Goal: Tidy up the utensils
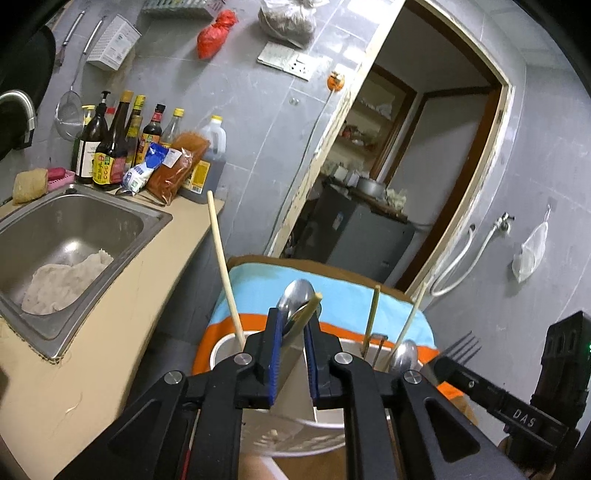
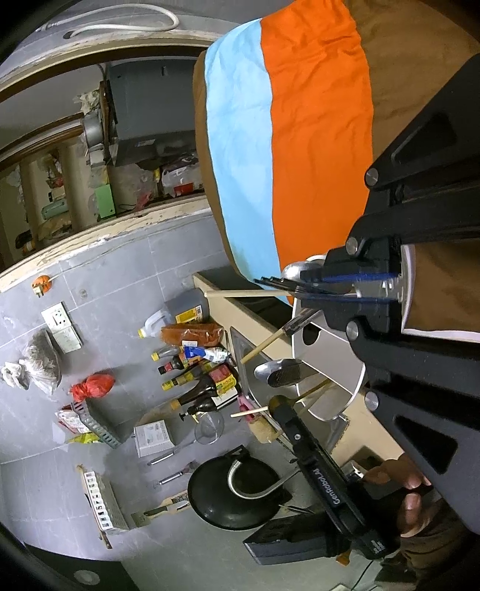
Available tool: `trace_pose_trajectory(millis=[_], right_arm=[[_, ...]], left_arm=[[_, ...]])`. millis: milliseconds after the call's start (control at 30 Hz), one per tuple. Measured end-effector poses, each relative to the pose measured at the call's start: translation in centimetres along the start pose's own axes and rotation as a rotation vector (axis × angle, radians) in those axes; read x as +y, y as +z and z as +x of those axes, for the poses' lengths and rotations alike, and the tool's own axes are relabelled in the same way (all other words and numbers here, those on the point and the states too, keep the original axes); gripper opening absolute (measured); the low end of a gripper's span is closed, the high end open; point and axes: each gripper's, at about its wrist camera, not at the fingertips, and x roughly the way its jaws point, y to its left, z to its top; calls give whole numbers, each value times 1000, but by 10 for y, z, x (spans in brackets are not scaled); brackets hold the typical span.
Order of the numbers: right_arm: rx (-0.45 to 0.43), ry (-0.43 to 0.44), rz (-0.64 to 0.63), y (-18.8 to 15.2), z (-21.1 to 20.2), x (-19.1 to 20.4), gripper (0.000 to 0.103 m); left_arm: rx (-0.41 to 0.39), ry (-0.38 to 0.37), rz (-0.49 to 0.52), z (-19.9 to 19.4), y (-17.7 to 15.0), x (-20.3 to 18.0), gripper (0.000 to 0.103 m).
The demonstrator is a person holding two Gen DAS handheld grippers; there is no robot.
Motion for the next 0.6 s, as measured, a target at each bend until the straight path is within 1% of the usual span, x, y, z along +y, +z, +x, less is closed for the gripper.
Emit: trace_pose_trajectory(millis=[33,67,100,200,267,433,500,533,600], right_arm=[[-1,1,8,0,-1,-1,25],[-6,4,16,-1,-3,-2,35],[-11,5,21,-1,-4,-2,37],[-14,0,25,0,-7,-2,37],[-17,-5,31,1,-10,-3,37],[-25,-31,25,5,-16,-6,37],[-26,-40,23,7,-19,-8,37],[-28,-46,22,7,-20,-8,37],[-33,-62,17,7,-22,-9,43]], left_arm=[[11,-2,2,-1,0,-1,16],[15,-6,1,-1,0,-1,20],[19,-8,-2,-2,0,-1,26],[24,-6,-9,-6,0,-4,39],[31,-2,-4,-7,1,-6,41],[40,15,21,-11,3,-13,55],[38,26,30,-13,4,-15,66],[33,32,32,-14,4,-15,69],[26,39,36,-17,5,-16,76]])
